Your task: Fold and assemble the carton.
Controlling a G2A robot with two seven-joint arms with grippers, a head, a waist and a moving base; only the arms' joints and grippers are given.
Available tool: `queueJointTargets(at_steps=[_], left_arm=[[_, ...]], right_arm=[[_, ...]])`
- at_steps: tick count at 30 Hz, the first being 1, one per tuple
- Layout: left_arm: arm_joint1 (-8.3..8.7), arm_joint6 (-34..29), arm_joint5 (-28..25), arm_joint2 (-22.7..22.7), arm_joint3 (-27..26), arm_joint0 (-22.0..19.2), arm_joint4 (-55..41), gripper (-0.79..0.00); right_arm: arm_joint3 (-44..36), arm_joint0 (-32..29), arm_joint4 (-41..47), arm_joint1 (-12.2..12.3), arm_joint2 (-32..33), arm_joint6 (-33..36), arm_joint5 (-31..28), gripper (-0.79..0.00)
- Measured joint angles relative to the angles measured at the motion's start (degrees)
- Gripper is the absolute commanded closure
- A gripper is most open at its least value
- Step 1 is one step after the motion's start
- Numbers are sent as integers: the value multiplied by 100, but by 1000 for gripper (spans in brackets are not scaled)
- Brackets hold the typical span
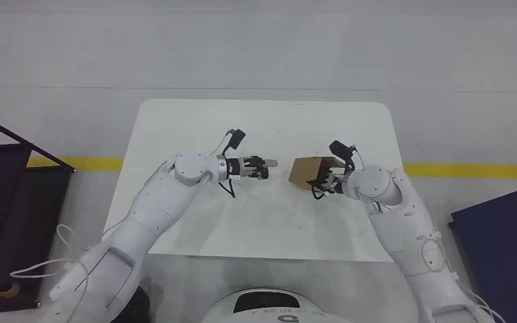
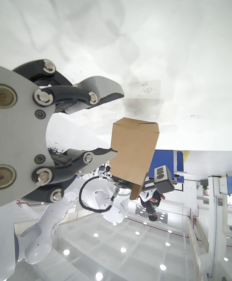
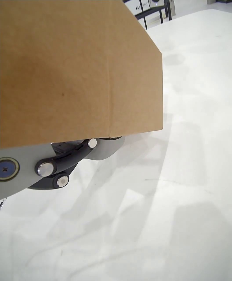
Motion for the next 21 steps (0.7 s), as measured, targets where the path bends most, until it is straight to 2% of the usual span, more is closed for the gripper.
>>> queueJointTargets(at_steps=[5,6,7,9,10,11,15,19,21], left_arm=[[120,-94,-51,-307,-158,210,-22,-440],[137,-107,-51,-345,-196,247,-9,-446],[157,-117,-45,-386,-251,299,10,-456],[183,-126,-23,-428,-339,373,66,-453],[197,-138,-5,-443,-399,417,114,-453],[206,-148,11,-448,-443,446,157,-459],[229,-153,64,-453,-615,543,314,-471],[240,-185,77,-459,-752,598,385,-496],[243,-197,78,-457,-799,611,418,-514]], right_arm=[[-396,-117,-221,27,-60,7,224,0],[-423,-122,-303,29,-92,-21,281,-74],[-435,-121,-425,28,-152,-64,374,-228],[-375,-87,-651,24,-289,-73,514,-471],[-296,-39,-852,18,-413,-47,608,-563],[-247,3,-970,10,-507,-17,662,-610],[-209,106,-1005,-17,-680,-1,653,-640],[-445,-22,-715,3,-495,-165,374,-634],[-541,-111,-573,20,-372,-258,232,-603]])
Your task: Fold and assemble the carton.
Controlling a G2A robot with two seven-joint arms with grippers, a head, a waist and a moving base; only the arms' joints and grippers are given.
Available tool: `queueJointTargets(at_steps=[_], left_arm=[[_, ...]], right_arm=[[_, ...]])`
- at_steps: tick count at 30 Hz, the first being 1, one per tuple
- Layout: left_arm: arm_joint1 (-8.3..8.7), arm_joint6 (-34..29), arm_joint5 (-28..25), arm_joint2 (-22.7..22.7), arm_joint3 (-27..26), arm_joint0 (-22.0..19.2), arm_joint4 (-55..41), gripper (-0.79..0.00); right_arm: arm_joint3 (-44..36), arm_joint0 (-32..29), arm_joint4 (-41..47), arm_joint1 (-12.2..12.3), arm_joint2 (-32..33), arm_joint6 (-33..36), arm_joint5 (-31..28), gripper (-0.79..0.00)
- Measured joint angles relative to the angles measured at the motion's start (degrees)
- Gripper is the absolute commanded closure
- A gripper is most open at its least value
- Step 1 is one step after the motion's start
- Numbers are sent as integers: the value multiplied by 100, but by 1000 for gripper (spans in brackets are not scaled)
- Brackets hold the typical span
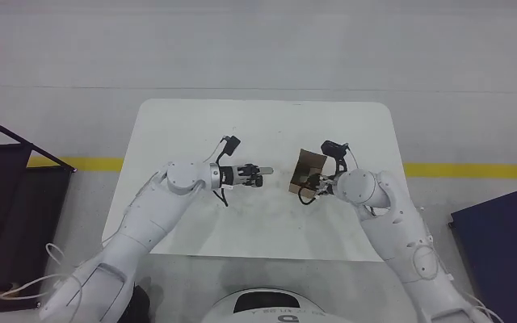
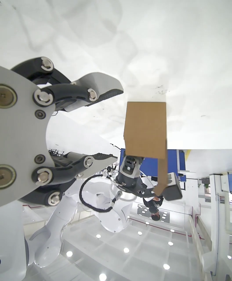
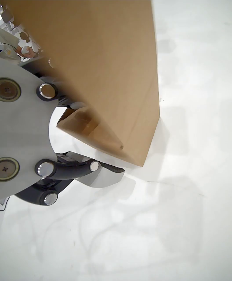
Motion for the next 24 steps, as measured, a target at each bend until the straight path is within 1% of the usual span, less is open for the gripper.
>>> queueJointTargets(at_steps=[2,3,6,7,8,9,10,11,13,15,17,19,21,24], left_arm=[[2,-2,12,-4,-40,11,24,-517],[3,-3,18,-5,-53,15,33,-520],[-2,-9,53,16,-66,14,81,-523],[-10,-6,72,41,-59,4,109,-526],[-17,3,81,65,-55,-6,135,-533],[-27,12,84,95,-54,-19,161,-533],[-44,16,85,142,-54,-44,195,-536],[-59,18,84,185,-55,-70,227,-539],[-102,57,83,308,-37,-151,347,-545],[-148,119,99,428,10,-230,458,-579],[-205,172,114,548,88,-318,491,-588],[-255,188,99,634,167,-397,474,-588],[-290,190,75,690,224,-455,471,-600],[-333,201,49,750,304,-527,476,-622]], right_arm=[[-81,-98,151,18,127,-94,-150,-591],[-105,-135,219,23,173,-129,-214,-570],[-125,-221,442,35,288,-233,-404,-557],[-102,-242,549,36,327,-285,-486,-557],[-74,-254,634,36,355,-336,-549,-588],[-40,-267,741,34,385,-404,-619,-554],[22,-287,911,28,425,-514,-733,-548],[84,-300,1032,23,453,-603,-820,-566],[236,-328,1307,9,493,-820,-1039,-573],[357,-353,1527,0,515,-959,-1247,-613],[469,-384,1764,-3,551,-1058,-1491,-625],[567,-413,1975,-1,612,-1146,-1702,-671],[635,-438,2142,1,660,-1211,-1878,-693],[731,-469,2316,11,712,-1258,-2137,-671]])
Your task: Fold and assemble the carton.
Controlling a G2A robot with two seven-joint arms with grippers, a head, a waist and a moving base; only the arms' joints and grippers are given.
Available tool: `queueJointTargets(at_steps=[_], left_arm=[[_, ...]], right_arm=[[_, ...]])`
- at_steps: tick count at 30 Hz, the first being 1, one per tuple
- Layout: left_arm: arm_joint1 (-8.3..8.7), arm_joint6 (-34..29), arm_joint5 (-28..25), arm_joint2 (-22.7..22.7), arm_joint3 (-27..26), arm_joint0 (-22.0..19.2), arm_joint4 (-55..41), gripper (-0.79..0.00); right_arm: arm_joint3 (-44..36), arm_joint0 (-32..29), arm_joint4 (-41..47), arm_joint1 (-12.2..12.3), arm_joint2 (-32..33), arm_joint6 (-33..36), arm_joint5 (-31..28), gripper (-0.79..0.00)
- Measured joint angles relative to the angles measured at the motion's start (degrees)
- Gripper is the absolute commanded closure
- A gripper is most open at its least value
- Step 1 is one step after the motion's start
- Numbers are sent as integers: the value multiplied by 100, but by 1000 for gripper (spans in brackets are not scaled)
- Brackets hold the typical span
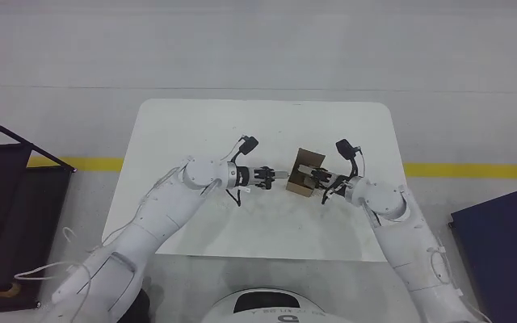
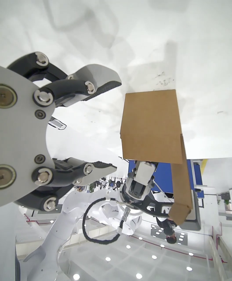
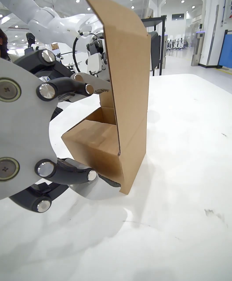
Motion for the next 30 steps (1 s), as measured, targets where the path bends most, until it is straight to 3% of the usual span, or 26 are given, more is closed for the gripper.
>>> queueJointTargets(at_steps=[13,21,30], left_arm=[[-167,150,-45,157,477,-307,87,-610],[-384,173,-82,465,871,-601,165,-610],[-548,72,-60,656,1195,-781,252,-533]], right_arm=[[174,-187,772,60,220,39,-1055,-674],[318,-74,835,81,152,138,-1073,-656],[369,13,845,102,58,201,-1037,-637]])
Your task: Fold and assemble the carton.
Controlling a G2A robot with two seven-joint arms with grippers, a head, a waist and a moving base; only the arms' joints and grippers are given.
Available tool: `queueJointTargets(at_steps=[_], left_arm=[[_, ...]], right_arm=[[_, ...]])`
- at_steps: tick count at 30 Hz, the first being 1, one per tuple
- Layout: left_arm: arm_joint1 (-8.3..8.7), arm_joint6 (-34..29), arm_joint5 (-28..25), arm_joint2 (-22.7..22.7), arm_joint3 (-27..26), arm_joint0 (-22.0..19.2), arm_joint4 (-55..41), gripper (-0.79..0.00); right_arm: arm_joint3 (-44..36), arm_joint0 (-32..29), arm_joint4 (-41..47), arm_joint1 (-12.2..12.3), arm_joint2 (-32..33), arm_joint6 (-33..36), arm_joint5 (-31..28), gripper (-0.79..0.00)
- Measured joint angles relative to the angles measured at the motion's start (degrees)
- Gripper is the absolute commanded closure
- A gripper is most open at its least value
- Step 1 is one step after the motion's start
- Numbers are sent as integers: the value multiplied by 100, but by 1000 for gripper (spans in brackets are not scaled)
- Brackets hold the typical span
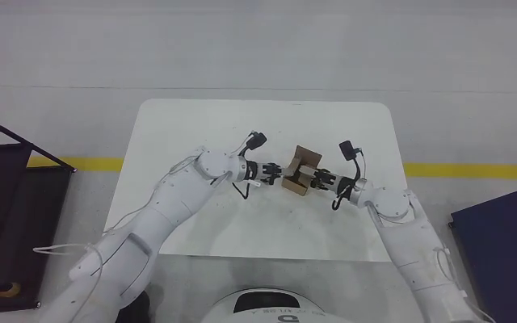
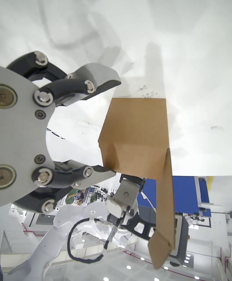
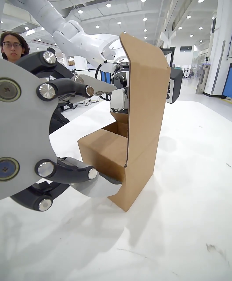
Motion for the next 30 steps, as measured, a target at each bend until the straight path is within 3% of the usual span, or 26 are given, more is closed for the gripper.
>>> queueJointTargets(at_steps=[10,16,19,21,30], left_arm=[[-165,-23,30,121,315,-139,28,-385],[-208,-49,-34,87,371,-194,18,-391],[-204,-83,-48,67,366,-208,95,-508],[-202,-91,-36,54,354,-216,142,-520],[-221,-129,-52,-63,335,-392,217,-462]], right_arm=[[33,52,-32,30,-78,30,63,-600],[41,81,-75,49,-117,46,118,-603],[56,101,-125,60,-138,61,174,-603],[63,118,-144,64,-156,70,206,-597],[50,131,-181,94,-185,60,271,-597]])
